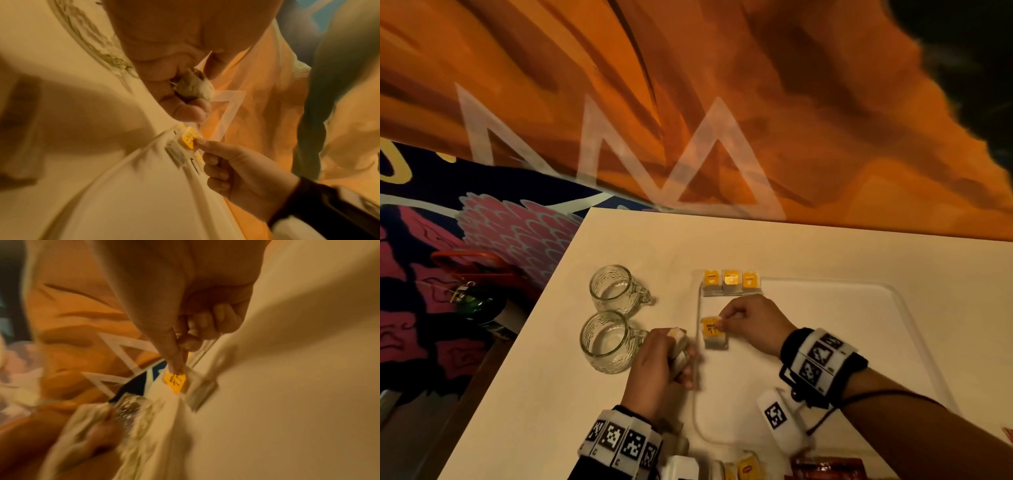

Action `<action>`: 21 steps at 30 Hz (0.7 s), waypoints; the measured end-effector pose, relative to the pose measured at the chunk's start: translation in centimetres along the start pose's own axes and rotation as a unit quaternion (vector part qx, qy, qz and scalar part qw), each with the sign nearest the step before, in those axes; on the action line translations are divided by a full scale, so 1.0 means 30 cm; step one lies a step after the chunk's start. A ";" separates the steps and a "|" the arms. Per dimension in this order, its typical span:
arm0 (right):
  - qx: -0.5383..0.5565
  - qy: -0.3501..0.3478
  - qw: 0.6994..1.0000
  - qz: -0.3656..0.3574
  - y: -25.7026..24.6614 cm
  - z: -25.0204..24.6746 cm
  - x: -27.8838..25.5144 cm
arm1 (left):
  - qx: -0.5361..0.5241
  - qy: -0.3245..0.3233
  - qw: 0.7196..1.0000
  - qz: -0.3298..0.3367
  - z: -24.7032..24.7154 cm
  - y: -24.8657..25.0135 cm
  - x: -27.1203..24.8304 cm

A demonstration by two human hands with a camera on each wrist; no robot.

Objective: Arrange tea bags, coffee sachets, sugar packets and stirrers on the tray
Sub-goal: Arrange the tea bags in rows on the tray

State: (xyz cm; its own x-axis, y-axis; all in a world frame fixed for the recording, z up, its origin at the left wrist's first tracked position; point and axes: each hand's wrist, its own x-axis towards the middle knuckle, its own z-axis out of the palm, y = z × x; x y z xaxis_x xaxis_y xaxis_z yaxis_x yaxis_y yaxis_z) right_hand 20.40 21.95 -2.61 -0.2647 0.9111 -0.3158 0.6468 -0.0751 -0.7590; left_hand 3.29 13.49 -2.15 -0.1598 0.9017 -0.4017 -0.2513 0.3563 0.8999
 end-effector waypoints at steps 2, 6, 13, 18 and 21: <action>0.008 0.031 0.999 0.019 0.009 -0.001 0.052 | 0.010 -0.003 1.000 0.001 -0.002 -0.006 0.009; 0.042 0.094 0.994 0.036 0.018 -0.006 0.124 | -0.006 -0.023 1.000 0.012 0.016 -0.009 0.009; 0.073 0.129 0.988 0.042 0.016 0.001 0.193 | -0.007 -0.019 1.000 0.007 0.017 -0.031 0.029; 0.066 0.144 0.987 0.034 0.006 0.003 0.204 | -0.044 -0.046 0.997 -0.041 0.020 -0.014 0.037; 0.089 0.150 0.985 0.006 -0.007 -0.009 0.157 | -0.085 -0.081 0.989 -0.094 0.017 -0.007 0.057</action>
State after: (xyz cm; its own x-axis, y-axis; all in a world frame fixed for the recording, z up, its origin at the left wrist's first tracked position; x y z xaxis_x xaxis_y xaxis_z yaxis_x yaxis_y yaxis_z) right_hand 19.21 26.38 -3.77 -0.0166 0.9865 -0.1627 0.5062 -0.1321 -0.8523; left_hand 3.54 15.09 -2.93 0.0558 0.8558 -0.5144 -0.4204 0.4874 0.7653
